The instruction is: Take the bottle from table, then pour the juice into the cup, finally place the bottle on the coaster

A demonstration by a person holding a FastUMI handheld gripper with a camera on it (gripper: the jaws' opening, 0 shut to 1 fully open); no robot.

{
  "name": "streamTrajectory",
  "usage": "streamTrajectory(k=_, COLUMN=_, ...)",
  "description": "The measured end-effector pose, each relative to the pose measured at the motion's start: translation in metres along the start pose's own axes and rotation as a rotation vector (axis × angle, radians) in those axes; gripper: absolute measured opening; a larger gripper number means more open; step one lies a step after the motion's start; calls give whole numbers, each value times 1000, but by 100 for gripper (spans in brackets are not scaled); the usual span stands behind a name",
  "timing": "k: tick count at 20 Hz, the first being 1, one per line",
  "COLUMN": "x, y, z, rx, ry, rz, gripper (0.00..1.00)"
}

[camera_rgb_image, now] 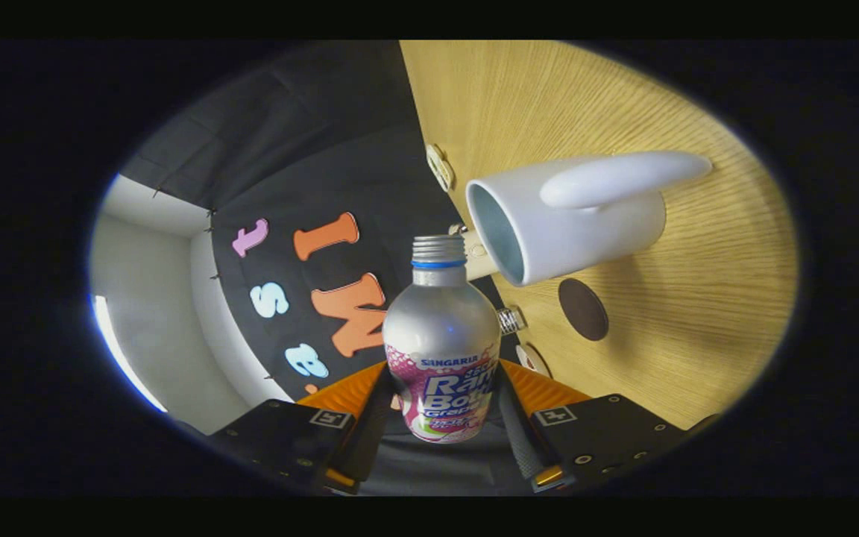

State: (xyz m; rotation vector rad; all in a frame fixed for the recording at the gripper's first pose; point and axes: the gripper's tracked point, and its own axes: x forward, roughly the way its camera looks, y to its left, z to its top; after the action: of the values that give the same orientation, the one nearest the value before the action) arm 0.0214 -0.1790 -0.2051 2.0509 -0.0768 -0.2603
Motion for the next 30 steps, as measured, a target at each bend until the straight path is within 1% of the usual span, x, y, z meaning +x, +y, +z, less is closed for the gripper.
streamTrajectory(k=11, x=2, y=1, z=5, rx=75, ry=2, rz=15, gripper=74)
streamTrajectory(k=30, x=1, y=13, z=7, rx=155, ry=4, rz=56, gripper=74)
